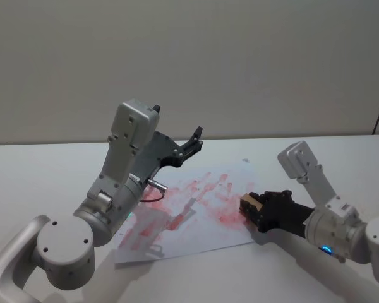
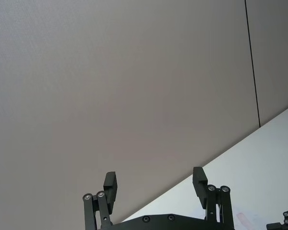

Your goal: Use the one hand to pick up the stamp and affix it onto the A4 paper.

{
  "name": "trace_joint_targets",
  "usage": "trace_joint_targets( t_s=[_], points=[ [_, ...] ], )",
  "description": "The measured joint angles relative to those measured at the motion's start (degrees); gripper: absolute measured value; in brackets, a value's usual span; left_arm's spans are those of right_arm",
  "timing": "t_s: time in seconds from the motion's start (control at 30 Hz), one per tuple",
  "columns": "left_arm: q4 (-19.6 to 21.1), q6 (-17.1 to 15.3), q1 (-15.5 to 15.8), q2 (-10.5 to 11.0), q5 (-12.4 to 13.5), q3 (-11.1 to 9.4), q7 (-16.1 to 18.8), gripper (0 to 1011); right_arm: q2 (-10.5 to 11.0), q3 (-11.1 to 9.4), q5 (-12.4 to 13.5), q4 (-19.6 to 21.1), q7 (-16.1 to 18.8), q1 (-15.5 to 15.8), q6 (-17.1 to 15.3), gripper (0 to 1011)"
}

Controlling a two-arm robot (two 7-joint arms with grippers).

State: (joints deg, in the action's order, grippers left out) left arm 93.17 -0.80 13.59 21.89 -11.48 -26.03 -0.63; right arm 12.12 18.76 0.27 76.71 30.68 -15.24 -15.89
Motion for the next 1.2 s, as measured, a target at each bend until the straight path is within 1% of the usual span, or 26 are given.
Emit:
trace_joint_targets(
  t_s=[0.27,0.37,0.5,0.6,0.7,0.8,0.9,0.93,1.0,1.03,1.2],
  points=[
    [0.0,0.0,0.0,0.0,0.0,0.0,0.0,1001,-0.2,0.3,0.2,-0.2,-1.5,0.0,1.5,217],
    [0.0,0.0,0.0,0.0,0.0,0.0,0.0,1001,-0.1,0.2,0.9,0.3,-2.3,0.1,2.5,217],
    [0.0,0.0,0.0,0.0,0.0,0.0,0.0,1001,0.0,-0.1,2.4,2.1,-3.8,0.4,4.3,217],
    [0.0,0.0,0.0,0.0,0.0,0.0,0.0,1001,0.2,-0.4,3.4,3.3,-4.7,0.7,5.0,217],
    [0.0,0.0,0.0,0.0,0.0,0.0,0.0,1001,0.7,-1.0,5.4,6.3,-6.8,1.7,6.1,218],
    [0.0,0.0,0.0,0.0,0.0,0.0,0.0,1001,1.3,-1.5,6.8,8.4,-8.3,2.4,6.5,217],
    [0.0,0.0,0.0,0.0,0.0,0.0,0.0,1001,2.4,-2.4,9.0,11.9,-11.1,4.1,6.6,217],
    [0.0,0.0,0.0,0.0,0.0,0.0,0.0,1001,2.6,-2.5,9.3,12.6,-11.4,4.4,6.6,217],
    [0.0,0.0,0.0,0.0,0.0,0.0,0.0,1001,3.1,-2.9,10.2,13.8,-12.7,5.2,6.5,218],
    [0.0,0.0,0.0,0.0,0.0,0.0,0.0,1001,3.8,-3.3,11.1,15.3,-14.0,6.2,6.2,217],
    [0.0,0.0,0.0,0.0,0.0,0.0,0.0,1001,5.8,-4.6,13.2,18.8,-17.3,9.0,4.9,217]
  ],
)
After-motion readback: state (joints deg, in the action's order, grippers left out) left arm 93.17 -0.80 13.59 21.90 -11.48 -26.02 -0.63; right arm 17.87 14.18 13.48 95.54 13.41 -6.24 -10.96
